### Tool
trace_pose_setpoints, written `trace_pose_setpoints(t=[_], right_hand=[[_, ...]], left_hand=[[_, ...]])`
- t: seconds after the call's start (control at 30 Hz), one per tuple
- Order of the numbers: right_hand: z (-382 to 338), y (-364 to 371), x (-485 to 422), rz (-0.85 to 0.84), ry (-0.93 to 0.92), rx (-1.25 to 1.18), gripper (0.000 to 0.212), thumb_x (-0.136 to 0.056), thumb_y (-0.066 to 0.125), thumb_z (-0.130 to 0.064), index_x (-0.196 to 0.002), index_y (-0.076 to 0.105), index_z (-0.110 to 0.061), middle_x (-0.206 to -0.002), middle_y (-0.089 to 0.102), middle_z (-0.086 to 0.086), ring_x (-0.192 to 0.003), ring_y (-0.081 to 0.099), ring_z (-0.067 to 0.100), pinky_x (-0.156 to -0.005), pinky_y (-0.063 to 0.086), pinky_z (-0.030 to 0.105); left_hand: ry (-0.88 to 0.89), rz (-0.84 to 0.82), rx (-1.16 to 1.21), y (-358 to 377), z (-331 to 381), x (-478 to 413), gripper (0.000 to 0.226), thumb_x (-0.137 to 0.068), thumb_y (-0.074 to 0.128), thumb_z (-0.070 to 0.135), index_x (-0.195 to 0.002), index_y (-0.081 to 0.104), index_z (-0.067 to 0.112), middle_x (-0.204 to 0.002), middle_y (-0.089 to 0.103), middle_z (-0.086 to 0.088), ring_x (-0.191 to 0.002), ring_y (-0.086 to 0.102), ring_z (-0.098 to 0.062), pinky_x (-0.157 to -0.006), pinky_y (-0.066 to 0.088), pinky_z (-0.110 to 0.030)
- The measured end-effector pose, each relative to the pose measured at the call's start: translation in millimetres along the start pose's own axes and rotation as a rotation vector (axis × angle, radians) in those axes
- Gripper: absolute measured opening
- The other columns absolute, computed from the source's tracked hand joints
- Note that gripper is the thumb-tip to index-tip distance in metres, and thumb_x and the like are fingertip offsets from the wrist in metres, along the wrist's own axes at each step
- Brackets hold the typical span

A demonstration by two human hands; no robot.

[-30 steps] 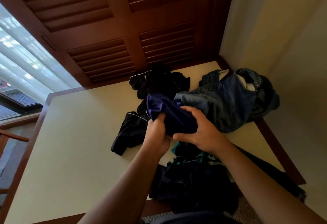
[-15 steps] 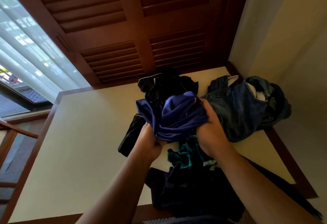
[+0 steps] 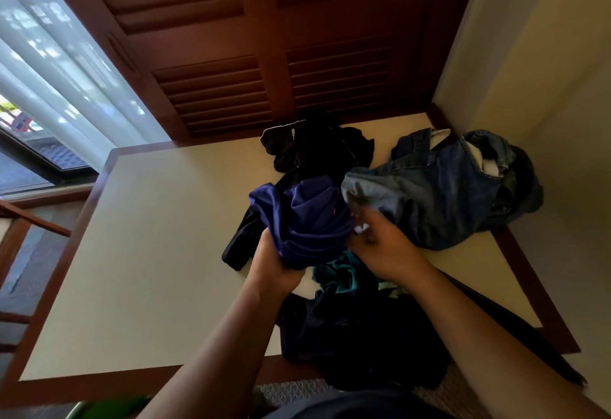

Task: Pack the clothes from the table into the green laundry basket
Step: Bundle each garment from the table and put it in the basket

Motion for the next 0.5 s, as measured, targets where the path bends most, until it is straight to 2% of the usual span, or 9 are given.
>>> trace_pose_setpoints(t=[0.03,0.1,0.17,0.2,0.27,0.33,0.4,0.43,0.5], right_hand=[[24.1,7.1,7.0,-0.046,0.128,0.050,0.058,-0.092,0.066,-0.044,-0.143,0.044,-0.028,-0.137,0.054,0.000,-0.127,0.055,0.022,-0.105,0.047,0.038],[67.4,21.1,24.3,-0.152,0.285,0.302,0.095,-0.082,0.065,-0.066,-0.157,0.022,-0.025,-0.159,0.032,0.004,-0.145,0.034,0.026,-0.117,0.034,0.041],[104.2,33.3,42.0,-0.223,0.391,0.506,0.123,-0.069,0.062,-0.080,-0.159,-0.007,-0.031,-0.168,0.005,0.005,-0.153,0.012,0.033,-0.119,0.025,0.053],[118.8,36.7,49.0,-0.228,0.439,0.566,0.127,-0.066,0.062,-0.081,-0.156,-0.015,-0.035,-0.168,0.000,0.005,-0.153,0.009,0.037,-0.117,0.025,0.058],[134.1,40.0,54.8,-0.197,0.474,0.662,0.117,-0.071,0.062,-0.070,-0.157,-0.010,-0.033,-0.165,0.009,0.013,-0.148,0.020,0.044,-0.110,0.032,0.059],[133.1,36.7,49.4,-0.124,0.420,0.714,0.082,-0.082,0.059,-0.048,-0.152,0.021,-0.025,-0.150,0.035,0.020,-0.133,0.045,0.044,-0.103,0.045,0.052],[124.4,30.4,40.1,-0.068,0.368,0.697,0.049,-0.087,0.057,-0.037,-0.131,0.046,-0.019,-0.131,0.056,0.017,-0.117,0.059,0.040,-0.092,0.052,0.046],[121.4,26.8,36.4,-0.038,0.368,0.661,0.043,-0.087,0.058,-0.037,-0.125,0.050,-0.018,-0.125,0.061,0.015,-0.114,0.061,0.038,-0.090,0.052,0.044],[107.3,16.4,29.5,0.098,0.335,0.496,0.047,-0.087,0.064,-0.037,-0.129,0.054,-0.019,-0.121,0.067,0.011,-0.114,0.063,0.034,-0.091,0.051,0.039]], left_hand=[[0.024,0.025,0.022,-10.1,0.7,-0.3,0.034,-0.094,0.054,0.033,-0.106,0.079,0.013,-0.122,0.072,-0.012,-0.100,0.073,-0.028,-0.084,0.061,-0.042],[0.022,0.060,0.106,-33.5,-4.6,0.5,0.041,-0.103,0.045,0.030,-0.098,0.082,0.015,-0.110,0.077,-0.011,-0.095,0.076,-0.027,-0.079,0.063,-0.041],[0.006,0.118,0.134,-57.3,-11.8,5.3,0.037,-0.105,0.042,0.030,-0.112,0.076,0.016,-0.122,0.073,-0.012,-0.111,0.069,-0.031,-0.101,0.054,-0.047],[-0.003,0.149,0.143,-70.4,-16.7,7.1,0.035,-0.104,0.043,0.030,-0.116,0.074,0.017,-0.127,0.070,-0.012,-0.117,0.065,-0.032,-0.110,0.046,-0.049],[0.000,0.200,0.132,-85.1,-23.5,16.7,0.031,-0.101,0.046,0.025,-0.107,0.076,0.018,-0.121,0.069,-0.011,-0.111,0.063,-0.029,-0.106,0.045,-0.046],[0.008,0.215,0.117,-97.0,-30.4,22.4,0.029,-0.103,0.044,0.024,-0.107,0.072,0.017,-0.114,0.071,-0.010,-0.100,0.068,-0.027,-0.090,0.057,-0.042],[0.011,0.195,0.109,-100.5,-35.5,29.6,0.032,-0.101,0.045,0.024,-0.112,0.074,0.017,-0.117,0.075,-0.012,-0.098,0.074,-0.030,-0.086,0.060,-0.045],[0.006,0.181,0.100,-102.6,-38.6,31.8,0.034,-0.099,0.046,0.024,-0.108,0.078,0.017,-0.117,0.076,-0.012,-0.097,0.075,-0.030,-0.086,0.059,-0.046],[0.008,0.194,0.082,-110.6,-41.8,36.2,0.037,-0.095,0.048,0.026,-0.096,0.084,0.018,-0.114,0.077,-0.012,-0.096,0.075,-0.030,-0.086,0.059,-0.046]])
Point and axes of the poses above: each hand's wrist, its own x-axis away from the middle knuckle, its own y-axis out of the palm, z = x × y, the point moved 10 cm from there along -x, towards the middle knuckle
